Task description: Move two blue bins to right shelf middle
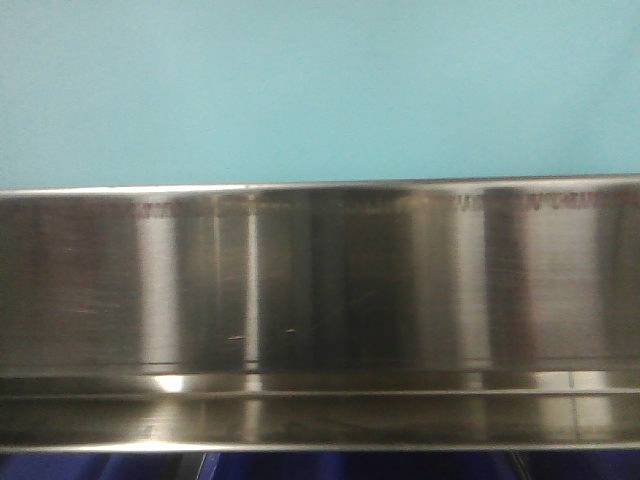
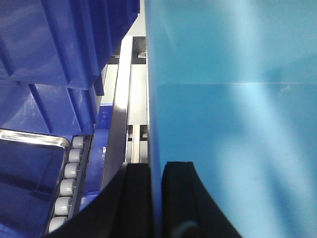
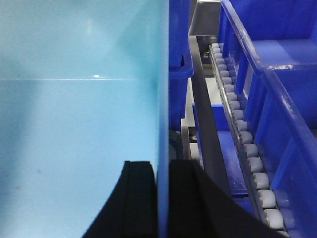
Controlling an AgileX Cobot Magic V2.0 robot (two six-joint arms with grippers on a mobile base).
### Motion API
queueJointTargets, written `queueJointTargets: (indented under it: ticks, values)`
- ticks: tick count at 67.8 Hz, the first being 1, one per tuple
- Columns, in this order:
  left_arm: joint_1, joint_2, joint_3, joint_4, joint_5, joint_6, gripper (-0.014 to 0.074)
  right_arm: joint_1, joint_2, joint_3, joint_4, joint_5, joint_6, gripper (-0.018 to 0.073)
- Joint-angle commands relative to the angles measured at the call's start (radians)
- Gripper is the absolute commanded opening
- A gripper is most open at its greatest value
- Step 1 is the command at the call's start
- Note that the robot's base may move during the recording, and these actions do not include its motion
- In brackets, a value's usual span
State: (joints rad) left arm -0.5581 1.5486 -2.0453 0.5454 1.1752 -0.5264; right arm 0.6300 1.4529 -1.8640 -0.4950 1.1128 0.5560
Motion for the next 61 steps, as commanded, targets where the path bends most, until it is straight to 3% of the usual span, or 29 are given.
queueJointTargets:
  ticks: [1, 17, 32, 46, 61]
  values:
    - [-0.003, -0.011, -0.011, 0.025, -0.042, -0.002, -0.0111, -0.002, -0.01, -0.011, -0.026, -0.056, -0.006, -0.0162]
    - [-0.003, -0.009, -0.011, 0.022, -0.039, -0.002, -0.0111, -0.002, -0.008, -0.011, -0.026, -0.055, -0.006, -0.0162]
    - [-0.007, -0.009, -0.022, -0.043, 0.046, -0.002, -0.0111, 0.012, -0.024, -0.011, -0.007, 0.107, -0.006, -0.0162]
    - [-0.007, -0.042, -0.017, -0.16, 0.046, 0.002, -0.0111, 0.085, -0.071, -0.011, 0.006, 0.108, -0.006, -0.0162]
    - [-0.007, -0.126, 0.082, -0.202, 0.046, 0.002, -0.0111, 0.117, -0.102, -0.006, 0.062, 0.108, -0.006, -0.0162]
